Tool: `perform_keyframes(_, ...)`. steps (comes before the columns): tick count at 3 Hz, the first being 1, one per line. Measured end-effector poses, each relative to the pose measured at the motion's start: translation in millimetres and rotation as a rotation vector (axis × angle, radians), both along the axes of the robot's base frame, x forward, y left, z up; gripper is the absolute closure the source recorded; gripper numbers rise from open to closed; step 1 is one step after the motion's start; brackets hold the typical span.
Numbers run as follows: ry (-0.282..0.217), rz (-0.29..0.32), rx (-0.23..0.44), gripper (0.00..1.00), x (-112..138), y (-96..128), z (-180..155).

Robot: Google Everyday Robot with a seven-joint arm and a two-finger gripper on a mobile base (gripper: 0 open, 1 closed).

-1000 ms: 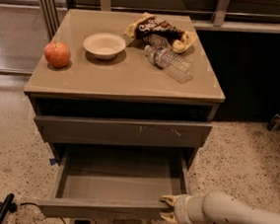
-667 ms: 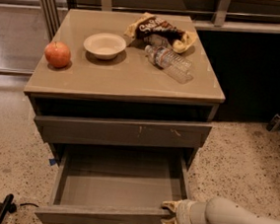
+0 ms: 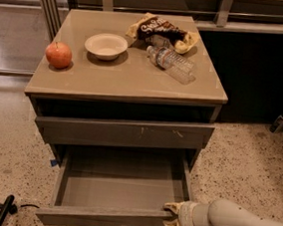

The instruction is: Open middle drawer

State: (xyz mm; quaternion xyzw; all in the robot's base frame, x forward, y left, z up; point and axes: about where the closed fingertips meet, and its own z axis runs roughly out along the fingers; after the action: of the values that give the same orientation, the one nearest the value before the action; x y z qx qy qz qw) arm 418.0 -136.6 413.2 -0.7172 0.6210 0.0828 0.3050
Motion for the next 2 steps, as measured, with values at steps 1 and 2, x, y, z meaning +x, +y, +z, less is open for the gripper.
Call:
perform_keyframes(1, 0.000, 0.000, 0.000, 0.39, 0.0, 0.0, 0.0)
perform_keyframes(2, 0.000, 0.000, 0.000, 0.16, 0.0, 0.1, 0.0)
